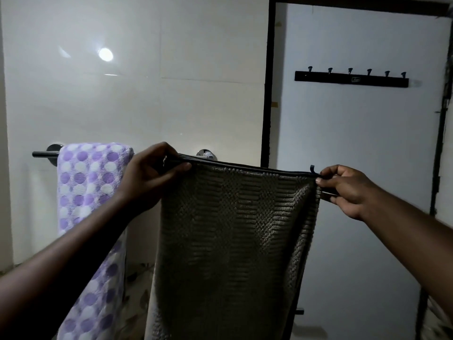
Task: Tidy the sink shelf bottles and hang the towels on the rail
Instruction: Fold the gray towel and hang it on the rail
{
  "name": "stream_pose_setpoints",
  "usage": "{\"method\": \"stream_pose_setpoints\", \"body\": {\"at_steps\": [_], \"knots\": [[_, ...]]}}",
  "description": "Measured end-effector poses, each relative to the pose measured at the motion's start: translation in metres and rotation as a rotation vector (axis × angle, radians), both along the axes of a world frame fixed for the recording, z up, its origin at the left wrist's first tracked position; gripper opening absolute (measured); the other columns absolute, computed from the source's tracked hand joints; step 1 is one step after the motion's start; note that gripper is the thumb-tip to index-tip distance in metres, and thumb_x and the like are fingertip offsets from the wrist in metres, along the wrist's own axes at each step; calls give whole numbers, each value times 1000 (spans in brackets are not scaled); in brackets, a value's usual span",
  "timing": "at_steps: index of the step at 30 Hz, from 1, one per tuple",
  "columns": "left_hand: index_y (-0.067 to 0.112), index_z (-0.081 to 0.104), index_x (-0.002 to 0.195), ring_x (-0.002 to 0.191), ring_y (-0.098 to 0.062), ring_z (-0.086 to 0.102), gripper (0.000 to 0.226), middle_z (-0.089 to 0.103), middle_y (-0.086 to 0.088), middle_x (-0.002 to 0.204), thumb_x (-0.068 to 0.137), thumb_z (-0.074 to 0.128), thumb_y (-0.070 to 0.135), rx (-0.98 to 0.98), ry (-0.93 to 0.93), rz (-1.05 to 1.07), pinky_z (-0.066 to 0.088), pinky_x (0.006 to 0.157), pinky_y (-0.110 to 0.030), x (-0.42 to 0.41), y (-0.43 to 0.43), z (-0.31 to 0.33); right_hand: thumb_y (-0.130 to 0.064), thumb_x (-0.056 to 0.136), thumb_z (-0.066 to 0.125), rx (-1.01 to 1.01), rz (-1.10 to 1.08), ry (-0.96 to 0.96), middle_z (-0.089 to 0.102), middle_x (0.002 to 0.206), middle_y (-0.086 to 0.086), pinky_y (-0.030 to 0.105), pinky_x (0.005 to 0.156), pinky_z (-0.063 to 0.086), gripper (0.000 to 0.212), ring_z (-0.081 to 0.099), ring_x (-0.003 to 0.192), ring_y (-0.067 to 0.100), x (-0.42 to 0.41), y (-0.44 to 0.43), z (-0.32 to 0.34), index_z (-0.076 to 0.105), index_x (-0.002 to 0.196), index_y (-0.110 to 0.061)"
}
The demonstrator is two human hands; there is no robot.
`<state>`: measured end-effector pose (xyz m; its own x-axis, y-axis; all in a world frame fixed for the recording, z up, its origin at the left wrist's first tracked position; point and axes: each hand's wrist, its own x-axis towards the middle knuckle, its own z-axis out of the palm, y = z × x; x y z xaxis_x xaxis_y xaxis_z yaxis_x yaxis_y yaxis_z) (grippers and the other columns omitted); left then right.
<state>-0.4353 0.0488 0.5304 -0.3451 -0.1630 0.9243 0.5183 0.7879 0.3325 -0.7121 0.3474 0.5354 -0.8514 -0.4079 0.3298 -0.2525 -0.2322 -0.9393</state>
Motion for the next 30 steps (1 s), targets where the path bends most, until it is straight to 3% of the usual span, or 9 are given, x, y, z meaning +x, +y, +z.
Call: {"method": "stream_pose_setpoints", "body": {"at_steps": [5, 8, 10, 13, 16, 19, 22, 25, 30], "knots": [[4, 55, 75, 58, -16, 43, 33, 47, -12, 64, 86, 81, 23, 126, 8, -59, 30, 47, -24, 10, -1, 10, 9, 89, 58, -112, 229, 78, 71, 81, -2, 27, 65, 59, 32, 71, 73, 12, 2, 11, 8, 58, 81, -22], [10, 44, 69, 50, -15, 33, 38, 39, -5, 57, 93, 71, 24, 254, -118, -288, 22, 47, -26, 16, -17, 16, 2, 80, 62, -204, 391, 54, 73, 84, -4, 24, 62, 59, 27, 72, 73, 11, 2, 15, 11, 62, 80, -25], [16, 41, 70, 45, -12, 33, 35, 44, 3, 54, 100, 59, 14, 394, -237, -430, 21, 42, -26, 5, -18, 12, 6, 81, 66, -88, 256, 59, 74, 83, 1, 26, 59, 59, 28, 69, 72, 15, 0, 1, 4, 61, 79, -21], [12, 53, 71, 49, -12, 50, 28, 59, 1, 58, 96, 66, 14, 649, -324, -136, 38, 45, -18, -29, -6, -6, 11, 80, 72, 144, -283, 127, 74, 91, 20, 42, 72, 61, 26, 66, 74, 25, 8, -39, -13, 62, 76, -13], [10, 63, 74, 51, -16, 58, 24, 62, -6, 63, 91, 74, 23, 809, -322, -82, 45, 47, -21, -50, 15, -23, -3, 72, 80, 162, -444, 222, 74, 77, 6, 42, 78, 59, 20, 72, 79, 29, 38, -73, -22, 65, 70, -15], [8, 61, 72, 50, -19, 58, 30, 60, -11, 64, 94, 71, 25, 712, -390, -211, 52, 50, -28, -64, 50, -31, -8, 70, 79, 167, -362, 365, 72, 69, -3, 39, 75, 58, 19, 72, 75, 24, 71, -95, -21, 64, 67, -18], [-5, 64, 85, 65, -24, 59, 35, 61, -15, 73, 95, 70, 29, 548, -433, -115, 50, 64, -41, -75, 82, -34, -12, 71, 78, 177, -317, 507, 71, 69, -5, 33, 68, 58, 16, 70, 71, 16, 100, -104, -21, 65, 72, -19], [3, 69, 85, 66, -24, 63, 30, 67, -16, 74, 95, 68, 31, 478, -405, -50, 52, 64, -44, -78, 95, -31, -19, 76, 78, 206, -344, 671, 66, 66, -11, 21, 56, 47, 15, 60, 62, 2, 114, -96, -21, 64, 74, -22], [6, 72, 84, 69, -28, 66, 26, 72, -29, 84, 95, 67, 29, 474, -375, -27, 57, 73, -65, -76, 103, -23, -22, 83, 78, 126, -89, 607, 75, 85, -7, 43, 84, 62, 10, 72, 86, 13, 114, -72, -26, 69, 86, -24]]}}
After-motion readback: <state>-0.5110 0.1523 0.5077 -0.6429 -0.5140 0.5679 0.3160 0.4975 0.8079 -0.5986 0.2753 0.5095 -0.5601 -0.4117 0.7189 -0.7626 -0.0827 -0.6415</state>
